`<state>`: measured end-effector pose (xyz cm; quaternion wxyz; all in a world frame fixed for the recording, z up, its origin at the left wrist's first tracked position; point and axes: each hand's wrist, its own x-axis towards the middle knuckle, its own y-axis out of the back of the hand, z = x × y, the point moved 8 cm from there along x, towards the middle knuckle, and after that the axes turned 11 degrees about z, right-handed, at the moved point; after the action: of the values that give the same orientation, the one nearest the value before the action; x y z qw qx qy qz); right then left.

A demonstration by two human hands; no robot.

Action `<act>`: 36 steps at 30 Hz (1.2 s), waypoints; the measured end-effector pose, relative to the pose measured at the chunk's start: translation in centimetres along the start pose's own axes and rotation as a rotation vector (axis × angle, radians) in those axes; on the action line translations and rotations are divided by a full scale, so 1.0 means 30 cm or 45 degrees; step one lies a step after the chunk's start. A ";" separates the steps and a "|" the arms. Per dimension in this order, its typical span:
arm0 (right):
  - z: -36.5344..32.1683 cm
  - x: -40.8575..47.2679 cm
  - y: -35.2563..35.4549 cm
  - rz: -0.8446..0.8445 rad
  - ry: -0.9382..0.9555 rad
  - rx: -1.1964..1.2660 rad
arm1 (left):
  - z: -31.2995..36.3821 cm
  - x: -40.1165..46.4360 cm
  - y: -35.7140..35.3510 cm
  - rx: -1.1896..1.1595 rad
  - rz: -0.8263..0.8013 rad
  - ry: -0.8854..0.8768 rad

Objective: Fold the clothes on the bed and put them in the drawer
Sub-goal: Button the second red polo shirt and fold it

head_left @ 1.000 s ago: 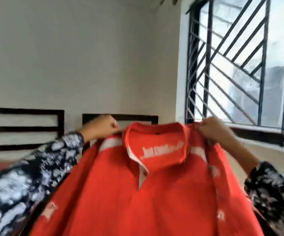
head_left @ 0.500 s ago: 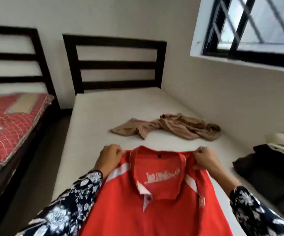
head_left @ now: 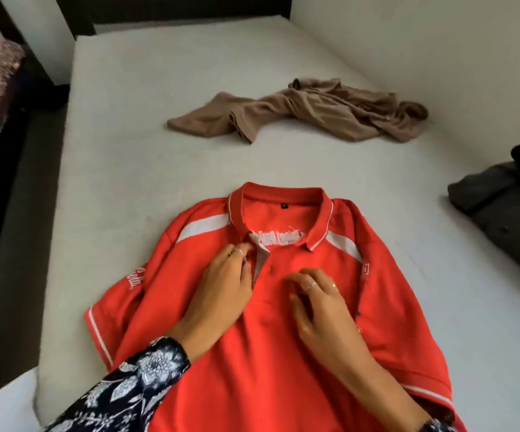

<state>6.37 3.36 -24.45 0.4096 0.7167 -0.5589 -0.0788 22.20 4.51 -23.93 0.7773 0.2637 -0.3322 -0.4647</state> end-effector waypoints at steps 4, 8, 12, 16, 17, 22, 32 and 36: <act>0.004 0.025 -0.026 0.018 -0.029 -0.103 | 0.026 0.024 -0.033 -0.116 -0.116 -0.069; -0.003 0.043 -0.028 0.092 -0.176 -0.202 | 0.039 0.046 -0.060 -0.098 -0.265 -0.114; 0.001 0.077 -0.054 0.063 -0.354 -0.324 | -0.003 0.011 -0.055 -0.154 -0.388 -0.006; 0.024 0.126 -0.077 -0.095 -0.501 -0.441 | -0.005 -0.028 -0.034 -0.182 -0.301 0.016; 0.024 0.134 -0.081 -0.119 -0.490 -0.451 | -0.005 -0.028 -0.036 -0.163 -0.271 0.008; 0.075 0.095 -0.033 -0.177 -0.569 -0.033 | 0.005 -0.034 -0.037 -0.138 -0.251 0.051; 0.125 0.044 -0.036 -0.076 -0.849 0.642 | 0.034 -0.002 -0.052 -0.166 -0.152 0.017; 0.109 0.049 -0.052 -0.105 -0.837 0.681 | 0.045 0.015 -0.074 -0.158 -0.162 0.024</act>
<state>6.18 0.51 -27.13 0.0056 0.7561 -0.6315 -0.1717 20.10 3.01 -24.54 0.7640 0.2399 -0.2780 -0.5305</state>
